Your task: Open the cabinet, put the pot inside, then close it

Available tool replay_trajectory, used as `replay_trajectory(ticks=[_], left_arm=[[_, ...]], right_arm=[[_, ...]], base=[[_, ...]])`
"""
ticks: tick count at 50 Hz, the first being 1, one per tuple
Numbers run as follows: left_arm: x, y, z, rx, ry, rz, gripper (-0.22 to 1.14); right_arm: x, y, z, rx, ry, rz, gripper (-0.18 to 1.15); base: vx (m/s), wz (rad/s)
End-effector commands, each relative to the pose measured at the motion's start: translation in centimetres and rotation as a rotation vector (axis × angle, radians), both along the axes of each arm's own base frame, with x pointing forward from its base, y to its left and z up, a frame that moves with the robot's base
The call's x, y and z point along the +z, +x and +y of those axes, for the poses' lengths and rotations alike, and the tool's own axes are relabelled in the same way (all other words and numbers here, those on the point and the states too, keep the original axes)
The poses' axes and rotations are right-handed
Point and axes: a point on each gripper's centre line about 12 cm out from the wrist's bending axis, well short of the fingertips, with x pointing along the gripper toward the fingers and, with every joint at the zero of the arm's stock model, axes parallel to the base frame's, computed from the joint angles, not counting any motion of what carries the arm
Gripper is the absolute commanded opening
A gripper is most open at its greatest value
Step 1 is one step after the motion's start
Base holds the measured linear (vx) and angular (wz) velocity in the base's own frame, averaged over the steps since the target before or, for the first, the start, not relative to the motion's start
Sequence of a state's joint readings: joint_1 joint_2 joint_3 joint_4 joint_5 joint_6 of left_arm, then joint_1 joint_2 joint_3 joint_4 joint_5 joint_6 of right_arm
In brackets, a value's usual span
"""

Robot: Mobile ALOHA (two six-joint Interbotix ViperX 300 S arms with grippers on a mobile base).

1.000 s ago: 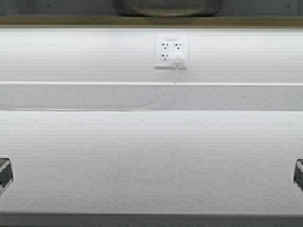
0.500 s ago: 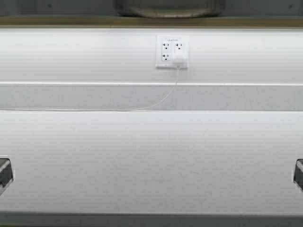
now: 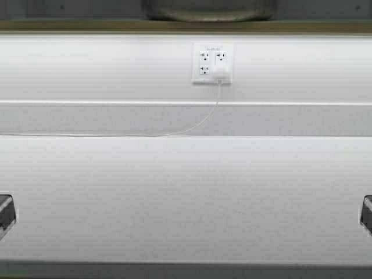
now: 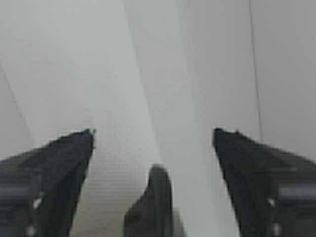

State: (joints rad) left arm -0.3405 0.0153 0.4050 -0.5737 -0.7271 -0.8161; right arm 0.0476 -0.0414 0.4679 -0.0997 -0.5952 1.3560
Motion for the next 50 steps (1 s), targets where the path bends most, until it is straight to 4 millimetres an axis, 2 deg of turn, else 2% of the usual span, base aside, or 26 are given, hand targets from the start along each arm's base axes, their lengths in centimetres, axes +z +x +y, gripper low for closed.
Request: replay_trajectory(ticks=[1, 5, 11, 14, 16, 22, 25, 29, 39, 50], left_arm=[[1.4, -2.1, 0.6, -0.017, 0.168, -0.046, 0.90], [0.0, -3.2, 0.4, -0.037, 0.310, 0.010, 0.67], [-2.7, -4.7, 0.3, -0.096, 0.515, 0.158, 0.08], [-4.0, -5.4, 0.1, -0.140, 0.614, 0.230, -0.11], [-4.8, -5.8, 0.1, -0.168, 0.680, 0.269, -0.11], [-6.7, -7.1, -0.2, -0.228, 0.865, 0.328, 0.07], [-7.1, -7.8, -0.6, -0.243, 0.930, 0.321, 0.07], [-7.6, -8.8, -0.8, -0.262, 0.962, 0.320, 0.04], [-8.6, -11.1, -0.3, -0.277, 1.011, 0.327, 0.03], [-9.2, -12.2, 0.1, -0.287, 1.058, 0.336, 0.03]], right_arm=[[2.4, -2.8, -1.3, -0.023, -0.181, -0.038, 0.88], [2.2, -4.3, -1.2, -0.028, -0.346, 0.041, 0.66], [0.9, -6.7, -1.7, -0.046, -0.518, 0.223, 0.15], [0.5, -7.9, -1.9, -0.051, -0.626, 0.280, -0.04], [0.2, -8.5, -1.8, -0.045, -0.708, 0.315, -0.06], [-1.1, -10.1, 0.0, 0.033, -0.983, 0.379, 0.09], [-2.2, -10.6, 0.9, 0.075, -1.034, 0.375, 0.09], [-3.7, -11.2, 1.7, 0.116, -1.063, 0.346, 0.07], [-7.2, -12.6, 2.2, 0.172, -1.074, 0.309, 0.07], [-8.1, -12.9, 2.2, 0.191, -1.143, 0.309, 0.07]], base=[[0.00, 0.00], [0.00, 0.00], [0.00, 0.00], [-0.01, 0.01], [-0.01, 0.01], [-0.02, -0.01], [-0.03, -0.01], [-0.05, 0.00], [-0.09, -0.03], [-0.16, -0.08]])
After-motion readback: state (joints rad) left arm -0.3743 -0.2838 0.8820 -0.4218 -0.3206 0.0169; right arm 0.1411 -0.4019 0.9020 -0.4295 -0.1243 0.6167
